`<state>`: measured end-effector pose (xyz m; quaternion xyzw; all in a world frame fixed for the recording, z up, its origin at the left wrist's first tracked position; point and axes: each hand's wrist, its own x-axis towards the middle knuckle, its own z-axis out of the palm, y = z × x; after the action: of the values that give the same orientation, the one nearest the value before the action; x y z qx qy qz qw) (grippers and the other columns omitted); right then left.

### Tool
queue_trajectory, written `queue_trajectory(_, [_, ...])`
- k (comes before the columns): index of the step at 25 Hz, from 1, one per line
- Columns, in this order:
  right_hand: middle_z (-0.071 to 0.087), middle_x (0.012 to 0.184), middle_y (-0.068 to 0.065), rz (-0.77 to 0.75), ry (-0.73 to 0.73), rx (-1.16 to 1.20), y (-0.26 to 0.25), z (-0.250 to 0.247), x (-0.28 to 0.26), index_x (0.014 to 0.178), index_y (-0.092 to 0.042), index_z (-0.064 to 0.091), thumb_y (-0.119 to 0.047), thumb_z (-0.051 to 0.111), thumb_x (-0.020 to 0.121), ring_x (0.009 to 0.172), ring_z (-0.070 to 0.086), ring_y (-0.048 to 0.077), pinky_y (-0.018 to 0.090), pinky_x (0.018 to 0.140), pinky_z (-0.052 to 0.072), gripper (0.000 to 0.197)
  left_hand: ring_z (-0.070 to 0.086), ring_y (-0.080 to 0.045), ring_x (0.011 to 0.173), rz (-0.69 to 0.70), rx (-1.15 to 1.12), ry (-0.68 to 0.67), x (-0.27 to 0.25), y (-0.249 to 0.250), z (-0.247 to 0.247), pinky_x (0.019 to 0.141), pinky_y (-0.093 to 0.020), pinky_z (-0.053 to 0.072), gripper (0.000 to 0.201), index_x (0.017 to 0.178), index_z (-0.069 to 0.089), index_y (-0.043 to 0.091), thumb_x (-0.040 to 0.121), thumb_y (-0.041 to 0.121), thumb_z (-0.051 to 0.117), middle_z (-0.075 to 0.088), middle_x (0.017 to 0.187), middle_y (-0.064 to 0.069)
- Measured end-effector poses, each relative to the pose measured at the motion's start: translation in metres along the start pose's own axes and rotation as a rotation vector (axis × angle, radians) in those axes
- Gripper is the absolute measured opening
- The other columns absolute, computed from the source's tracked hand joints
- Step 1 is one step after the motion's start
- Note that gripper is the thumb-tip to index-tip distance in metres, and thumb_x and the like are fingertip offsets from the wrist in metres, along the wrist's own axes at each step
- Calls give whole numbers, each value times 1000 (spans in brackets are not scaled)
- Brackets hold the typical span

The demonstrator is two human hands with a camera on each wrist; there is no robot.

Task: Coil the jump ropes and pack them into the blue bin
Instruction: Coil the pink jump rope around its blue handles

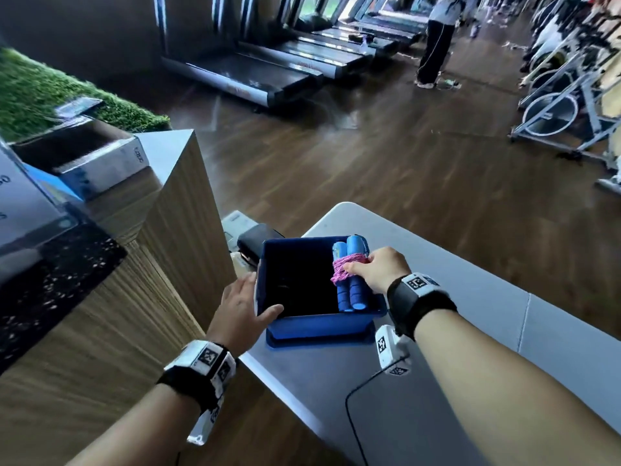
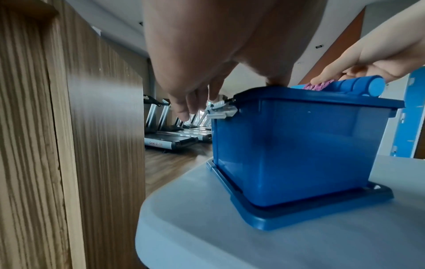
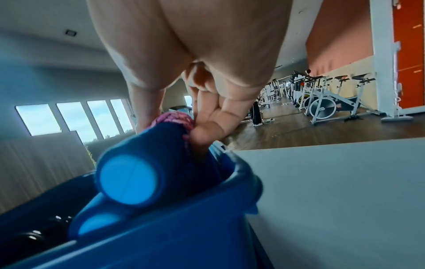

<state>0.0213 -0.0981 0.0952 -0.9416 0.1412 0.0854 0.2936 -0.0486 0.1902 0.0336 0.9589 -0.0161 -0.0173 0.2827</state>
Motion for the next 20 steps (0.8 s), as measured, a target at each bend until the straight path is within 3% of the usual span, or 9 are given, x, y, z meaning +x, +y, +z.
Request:
queue_trajectory(2, [73,83,8,-7,-85,-130,-9,15,13,86,-13,71,-63,79,70,73,69,26,31,65,51,53,29,-20,144,21,-32,-4,0,-4,5,119,-37,26,83,157,28,17,93,58,59,36,158,-1])
queue_trajectory(5, [73,76,7,-19,-182,-249,-21,31,24,86,-13,69,-49,79,78,60,71,23,33,64,59,39,32,-19,142,34,-58,12,1,-6,8,118,-36,28,81,157,30,16,93,56,59,39,156,0])
queue_trajectory(9, [75,86,10,-31,-210,-327,-30,36,30,80,-12,64,-46,77,80,75,73,30,32,70,56,36,32,-18,143,38,-67,19,3,-10,9,118,-35,28,82,157,29,15,93,57,59,39,156,0])
queue_trajectory(12, [67,76,8,-47,-163,-346,-32,30,26,67,-16,52,-55,77,77,68,67,29,30,65,51,48,32,-18,143,41,-79,24,4,-12,9,118,-35,28,82,157,30,15,93,57,59,40,156,-1])
queue_trajectory(15, [66,70,7,-113,-91,-344,-26,17,15,65,-14,60,-65,72,77,69,64,27,31,65,51,53,33,-18,141,39,-78,24,4,-9,8,117,-35,29,82,157,31,16,92,57,60,42,154,0])
queue_trajectory(18, [73,84,5,-150,84,-186,-1,-2,0,83,-14,73,-47,74,81,86,66,28,30,77,51,33,39,-18,133,10,-73,42,4,-9,6,112,-34,34,78,153,38,15,92,55,63,50,143,0])
queue_trajectory(20, [74,84,4,-132,160,-120,20,-5,-15,83,-15,72,-37,75,80,85,66,28,29,76,50,22,51,-14,116,-25,-88,86,3,-9,2,99,-31,43,66,146,50,17,92,52,64,60,122,4])
